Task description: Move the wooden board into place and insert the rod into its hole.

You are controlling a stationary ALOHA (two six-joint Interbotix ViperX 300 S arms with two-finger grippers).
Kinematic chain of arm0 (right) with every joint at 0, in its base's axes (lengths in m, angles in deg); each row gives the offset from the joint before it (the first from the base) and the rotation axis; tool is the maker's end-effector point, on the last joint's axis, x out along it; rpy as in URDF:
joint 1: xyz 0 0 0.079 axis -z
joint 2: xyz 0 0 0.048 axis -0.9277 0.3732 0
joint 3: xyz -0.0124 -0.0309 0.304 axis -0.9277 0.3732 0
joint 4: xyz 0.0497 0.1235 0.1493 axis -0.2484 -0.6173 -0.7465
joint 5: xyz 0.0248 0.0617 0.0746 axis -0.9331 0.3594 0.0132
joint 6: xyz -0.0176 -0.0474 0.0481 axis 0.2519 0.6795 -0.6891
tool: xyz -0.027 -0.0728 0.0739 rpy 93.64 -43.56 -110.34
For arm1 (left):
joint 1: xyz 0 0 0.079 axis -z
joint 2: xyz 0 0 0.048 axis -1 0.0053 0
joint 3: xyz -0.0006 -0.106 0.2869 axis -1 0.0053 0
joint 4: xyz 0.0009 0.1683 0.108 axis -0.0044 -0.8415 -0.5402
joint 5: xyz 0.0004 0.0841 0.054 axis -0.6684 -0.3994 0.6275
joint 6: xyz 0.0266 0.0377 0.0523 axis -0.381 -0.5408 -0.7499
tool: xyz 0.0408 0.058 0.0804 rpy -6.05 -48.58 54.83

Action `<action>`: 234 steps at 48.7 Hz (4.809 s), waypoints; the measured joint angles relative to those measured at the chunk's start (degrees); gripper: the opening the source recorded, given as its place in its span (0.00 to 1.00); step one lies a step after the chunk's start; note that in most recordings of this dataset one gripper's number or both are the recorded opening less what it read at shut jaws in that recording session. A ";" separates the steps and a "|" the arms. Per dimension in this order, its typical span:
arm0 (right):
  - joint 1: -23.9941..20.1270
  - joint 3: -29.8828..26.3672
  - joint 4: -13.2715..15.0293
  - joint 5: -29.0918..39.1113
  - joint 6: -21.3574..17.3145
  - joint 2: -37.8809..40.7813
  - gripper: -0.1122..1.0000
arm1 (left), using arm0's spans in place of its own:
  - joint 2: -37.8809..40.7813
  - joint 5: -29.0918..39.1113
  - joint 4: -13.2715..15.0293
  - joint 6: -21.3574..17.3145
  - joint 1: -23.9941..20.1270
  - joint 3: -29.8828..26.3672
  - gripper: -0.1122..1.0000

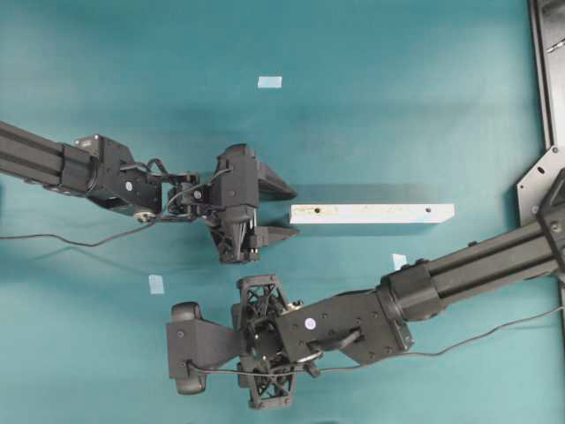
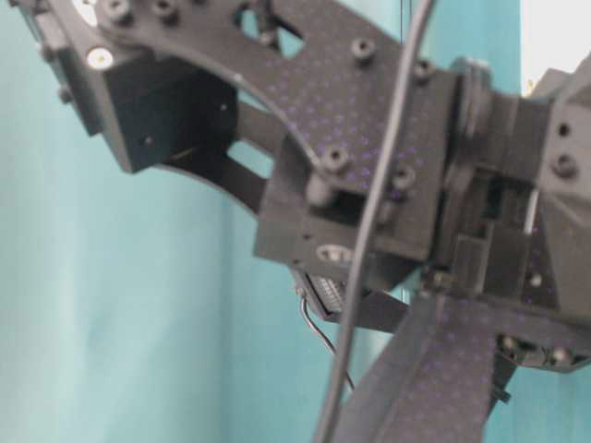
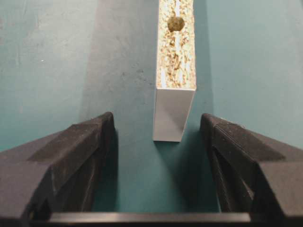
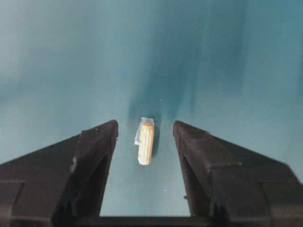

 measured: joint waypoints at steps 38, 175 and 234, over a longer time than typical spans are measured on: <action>0.09 1.23 0.44 -1.49 -0.18 0.97 0.44 | 0.00 -0.35 -0.09 -0.18 0.00 0.09 0.76; 17.84 53.26 14.33 -55.28 -1.14 -51.59 0.19 | -0.62 3.87 -0.09 -0.18 -0.26 -1.67 0.76; 28.13 65.92 14.41 -85.08 3.52 -41.92 0.19 | 0.97 5.27 0.26 0.18 1.85 -6.86 0.48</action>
